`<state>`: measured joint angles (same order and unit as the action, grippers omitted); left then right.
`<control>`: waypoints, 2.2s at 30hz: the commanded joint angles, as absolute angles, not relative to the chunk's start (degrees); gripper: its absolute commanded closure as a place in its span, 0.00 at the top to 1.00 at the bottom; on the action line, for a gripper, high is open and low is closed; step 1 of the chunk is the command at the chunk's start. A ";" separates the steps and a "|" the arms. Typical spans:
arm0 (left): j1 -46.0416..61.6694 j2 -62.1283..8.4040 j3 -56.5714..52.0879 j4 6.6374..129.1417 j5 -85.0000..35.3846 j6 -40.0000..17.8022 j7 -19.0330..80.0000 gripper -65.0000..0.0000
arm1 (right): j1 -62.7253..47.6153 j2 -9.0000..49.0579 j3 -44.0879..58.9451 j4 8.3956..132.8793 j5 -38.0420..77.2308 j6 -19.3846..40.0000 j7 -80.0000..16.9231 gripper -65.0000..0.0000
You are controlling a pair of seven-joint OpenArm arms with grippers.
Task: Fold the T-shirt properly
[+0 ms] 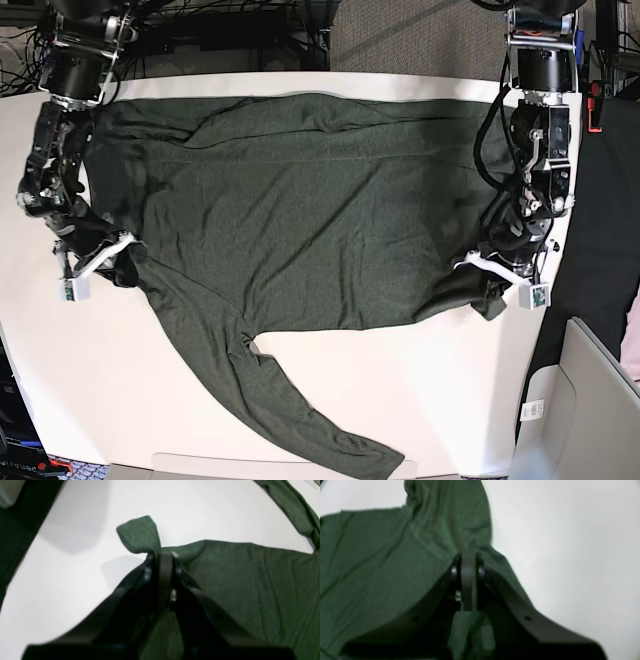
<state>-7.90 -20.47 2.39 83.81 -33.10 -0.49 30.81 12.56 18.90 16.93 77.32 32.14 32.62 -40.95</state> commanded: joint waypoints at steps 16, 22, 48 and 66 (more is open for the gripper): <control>-8.31 -21.14 0.13 84.79 -32.84 -0.22 29.23 0.00 | 35.21 12.26 14.64 61.76 -6.02 33.10 -38.20 0.47; -8.31 -20.97 0.04 84.79 -32.84 -0.22 29.23 0.00 | 40.57 12.18 14.64 49.98 -6.64 33.10 -36.09 0.46; -8.31 -20.97 -0.04 84.88 -32.92 -0.22 29.23 0.00 | 40.31 7.16 14.55 40.04 -6.55 33.36 -37.32 0.16; -8.31 -20.97 -0.13 84.97 -32.92 -0.22 29.23 0.00 | 30.11 10.33 15.08 62.81 4.18 39.78 -44.53 0.01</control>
<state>-7.14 -20.08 0.36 83.72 -32.73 0.01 30.68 28.21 9.47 14.83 61.84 4.54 39.66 -45.43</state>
